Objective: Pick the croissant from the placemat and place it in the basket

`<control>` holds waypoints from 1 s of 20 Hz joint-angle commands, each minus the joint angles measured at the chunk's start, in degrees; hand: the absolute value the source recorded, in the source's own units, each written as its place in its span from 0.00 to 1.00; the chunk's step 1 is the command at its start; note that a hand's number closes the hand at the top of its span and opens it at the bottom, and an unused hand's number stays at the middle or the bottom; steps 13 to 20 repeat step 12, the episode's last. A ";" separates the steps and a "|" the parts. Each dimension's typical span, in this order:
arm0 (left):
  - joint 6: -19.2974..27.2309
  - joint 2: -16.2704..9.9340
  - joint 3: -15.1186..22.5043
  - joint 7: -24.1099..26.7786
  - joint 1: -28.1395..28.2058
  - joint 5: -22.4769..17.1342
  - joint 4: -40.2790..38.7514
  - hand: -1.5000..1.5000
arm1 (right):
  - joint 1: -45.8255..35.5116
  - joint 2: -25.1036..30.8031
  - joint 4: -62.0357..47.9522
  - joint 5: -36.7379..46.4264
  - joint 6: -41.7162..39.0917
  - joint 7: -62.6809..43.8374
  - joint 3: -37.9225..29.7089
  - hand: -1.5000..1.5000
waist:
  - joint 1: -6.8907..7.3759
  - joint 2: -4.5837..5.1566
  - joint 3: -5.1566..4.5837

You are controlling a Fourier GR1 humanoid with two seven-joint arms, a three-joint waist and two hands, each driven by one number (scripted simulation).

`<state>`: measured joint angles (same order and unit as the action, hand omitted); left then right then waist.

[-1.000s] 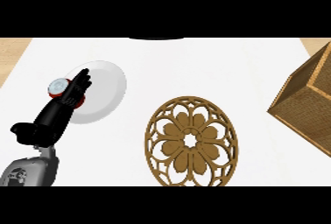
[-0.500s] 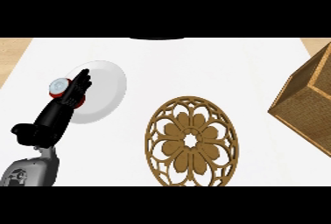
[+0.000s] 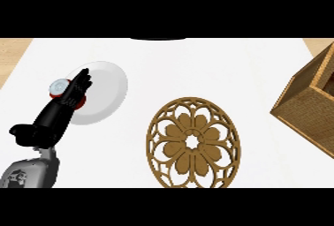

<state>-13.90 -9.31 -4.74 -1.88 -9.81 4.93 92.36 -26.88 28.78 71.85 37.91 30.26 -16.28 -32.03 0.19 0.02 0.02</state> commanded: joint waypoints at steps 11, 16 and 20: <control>2.44 2.43 1.55 -0.45 1.65 2.25 0.95 0.50 | 0.67 4.83 6.37 -17.86 -4.30 -3.13 -9.76 0.00 | -0.78 -0.24 -0.02; -1.25 -0.89 -0.47 1.59 2.14 0.12 0.24 0.50 | 2.36 5.96 9.39 -19.72 -7.50 -5.40 -10.56 0.00 | -0.96 -0.30 -0.05; -1.25 -0.89 -0.47 1.59 2.14 0.12 0.24 0.50 | 2.36 5.96 9.39 -19.72 -7.50 -5.40 -10.56 0.00 | -0.96 -0.30 -0.05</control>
